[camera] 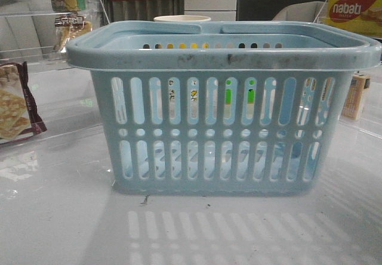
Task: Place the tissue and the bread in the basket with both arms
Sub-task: 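Grasp the tissue pack with the right gripper and lift it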
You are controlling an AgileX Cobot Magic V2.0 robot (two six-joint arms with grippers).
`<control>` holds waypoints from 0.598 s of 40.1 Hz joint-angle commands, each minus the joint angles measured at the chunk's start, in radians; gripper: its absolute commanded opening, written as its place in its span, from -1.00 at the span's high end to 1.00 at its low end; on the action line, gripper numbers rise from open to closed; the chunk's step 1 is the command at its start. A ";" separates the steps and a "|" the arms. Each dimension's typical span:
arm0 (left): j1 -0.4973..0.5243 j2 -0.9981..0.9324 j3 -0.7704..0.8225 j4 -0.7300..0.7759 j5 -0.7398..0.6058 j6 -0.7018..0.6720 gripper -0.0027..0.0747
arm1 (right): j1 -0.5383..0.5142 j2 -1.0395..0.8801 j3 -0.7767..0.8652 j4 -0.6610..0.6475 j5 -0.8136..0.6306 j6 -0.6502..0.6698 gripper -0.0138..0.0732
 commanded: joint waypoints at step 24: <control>-0.104 0.059 -0.026 -0.016 -0.142 0.003 -0.24 | -0.190 0.457 -0.216 -0.042 -0.169 0.004 -0.58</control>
